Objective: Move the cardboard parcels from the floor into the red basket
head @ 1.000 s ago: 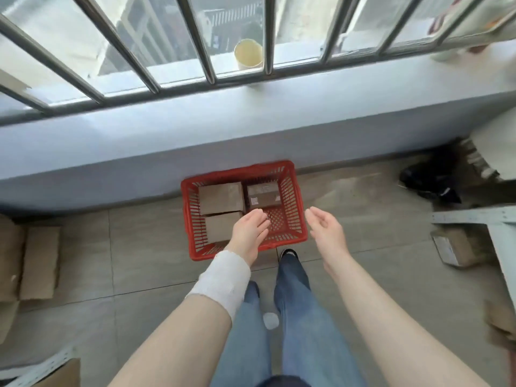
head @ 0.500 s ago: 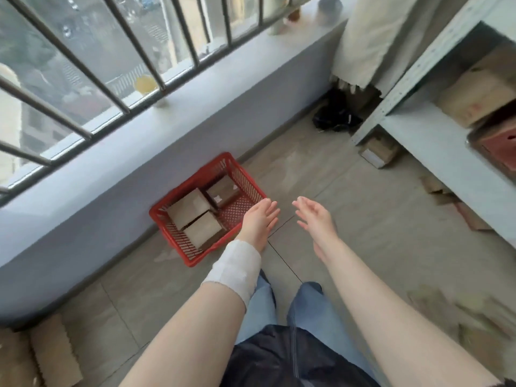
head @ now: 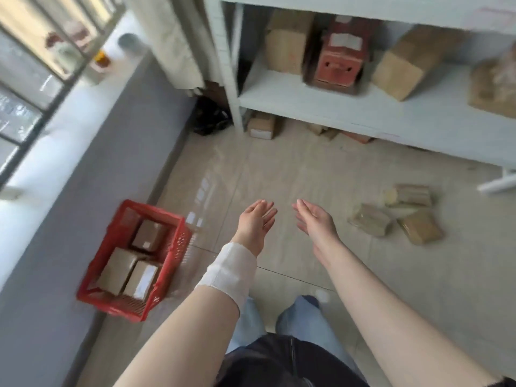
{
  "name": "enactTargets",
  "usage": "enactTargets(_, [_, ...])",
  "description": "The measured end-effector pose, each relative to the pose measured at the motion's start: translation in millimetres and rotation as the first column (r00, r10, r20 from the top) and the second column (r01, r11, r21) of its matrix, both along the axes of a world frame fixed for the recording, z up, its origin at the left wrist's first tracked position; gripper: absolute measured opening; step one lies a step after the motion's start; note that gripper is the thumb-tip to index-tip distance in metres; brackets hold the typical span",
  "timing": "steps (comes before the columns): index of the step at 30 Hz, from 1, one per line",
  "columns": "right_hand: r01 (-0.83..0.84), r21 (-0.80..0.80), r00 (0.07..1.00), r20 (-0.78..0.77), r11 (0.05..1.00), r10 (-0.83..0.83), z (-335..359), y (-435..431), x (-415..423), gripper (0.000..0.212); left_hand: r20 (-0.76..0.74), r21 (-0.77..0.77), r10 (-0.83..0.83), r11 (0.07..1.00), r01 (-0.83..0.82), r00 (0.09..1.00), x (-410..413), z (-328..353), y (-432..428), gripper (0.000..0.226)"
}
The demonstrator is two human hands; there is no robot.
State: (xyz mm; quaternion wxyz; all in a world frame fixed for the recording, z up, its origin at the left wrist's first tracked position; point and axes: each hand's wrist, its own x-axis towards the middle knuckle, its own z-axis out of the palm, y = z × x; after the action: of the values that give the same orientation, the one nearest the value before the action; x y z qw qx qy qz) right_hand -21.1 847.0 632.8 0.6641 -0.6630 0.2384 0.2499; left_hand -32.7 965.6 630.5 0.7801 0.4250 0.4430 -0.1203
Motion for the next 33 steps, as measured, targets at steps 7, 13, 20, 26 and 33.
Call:
enactTargets(7, [0.312, -0.067, 0.949, -0.02, 0.948, -0.314, -4.5, -168.2, -19.1, 0.044, -0.032, -0.03, -0.273, 0.962, 0.272, 0.961, 22.7, -4.8, -147.7, 0.041])
enactTargets(13, [0.496, -0.067, 0.868, -0.011, 0.866, -0.497, 10.8, -253.1, -15.6, 0.041, -0.014, -0.038, -0.476, 0.879, 0.476, 0.879, 57.2, 0.1, -236.4, 0.039])
enactTargets(20, [0.65, -0.136, 0.756, 0.011, 0.748, -0.655, 24.5, -345.9, -12.5, 0.038, 0.026, -0.063, -0.653, 0.754, 0.653, 0.757, 100.2, 4.5, -334.3, 0.012])
enactTargets(26, [0.701, -0.115, 0.705, -0.039, 0.704, -0.709, 14.3, -420.1, -16.6, 0.038, 0.005, -0.031, -0.752, 0.659, 0.751, 0.659, 106.7, -7.0, -428.8, 0.028])
enactTargets(33, [0.687, -0.119, 0.713, -0.079, 0.717, -0.696, -6.0, -539.4, -24.9, 0.041, -0.036, -0.058, -0.69, 0.723, 0.688, 0.723, 101.5, -29.8, -539.8, 0.033])
